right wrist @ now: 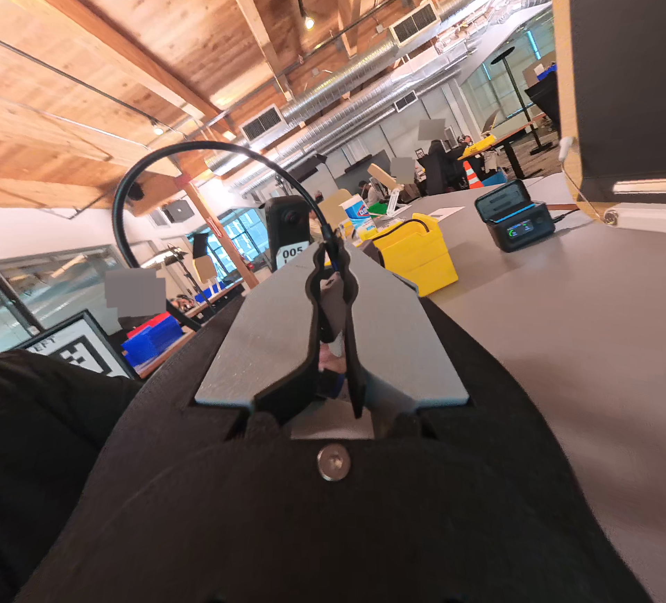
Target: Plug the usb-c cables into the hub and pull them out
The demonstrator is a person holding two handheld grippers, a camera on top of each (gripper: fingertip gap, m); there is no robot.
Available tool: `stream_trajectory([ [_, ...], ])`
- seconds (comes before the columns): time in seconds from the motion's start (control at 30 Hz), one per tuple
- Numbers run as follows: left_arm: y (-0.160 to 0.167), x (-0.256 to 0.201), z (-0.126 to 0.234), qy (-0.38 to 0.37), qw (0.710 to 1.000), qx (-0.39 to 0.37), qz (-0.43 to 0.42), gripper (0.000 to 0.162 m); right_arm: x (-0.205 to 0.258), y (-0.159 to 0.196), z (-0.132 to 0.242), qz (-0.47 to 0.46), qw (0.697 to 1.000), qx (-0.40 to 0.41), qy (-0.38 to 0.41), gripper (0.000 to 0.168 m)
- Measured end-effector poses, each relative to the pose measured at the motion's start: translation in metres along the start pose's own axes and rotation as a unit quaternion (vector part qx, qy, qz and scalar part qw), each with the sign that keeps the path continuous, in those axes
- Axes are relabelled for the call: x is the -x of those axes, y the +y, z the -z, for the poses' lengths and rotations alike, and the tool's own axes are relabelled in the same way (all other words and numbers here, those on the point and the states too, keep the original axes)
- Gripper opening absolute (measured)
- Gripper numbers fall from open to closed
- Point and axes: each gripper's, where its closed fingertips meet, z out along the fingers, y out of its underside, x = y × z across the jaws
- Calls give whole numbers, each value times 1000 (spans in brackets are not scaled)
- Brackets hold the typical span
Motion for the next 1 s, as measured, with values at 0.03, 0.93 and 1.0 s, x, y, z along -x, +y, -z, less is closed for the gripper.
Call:
stream_trajectory([
  [0.03,-1,-1,0,-3,1000,-3,-5,26,0,-1,1,-6,1000,-4,-2,3],
  [0.93,-20,-54,15,133,987,-85,-9,6,19,10,1,21,997,63,-51,7],
  [1.0,-18,-56,16,132,988,-79,-20,6,19,10,1,34,996,69,-44,14],
])
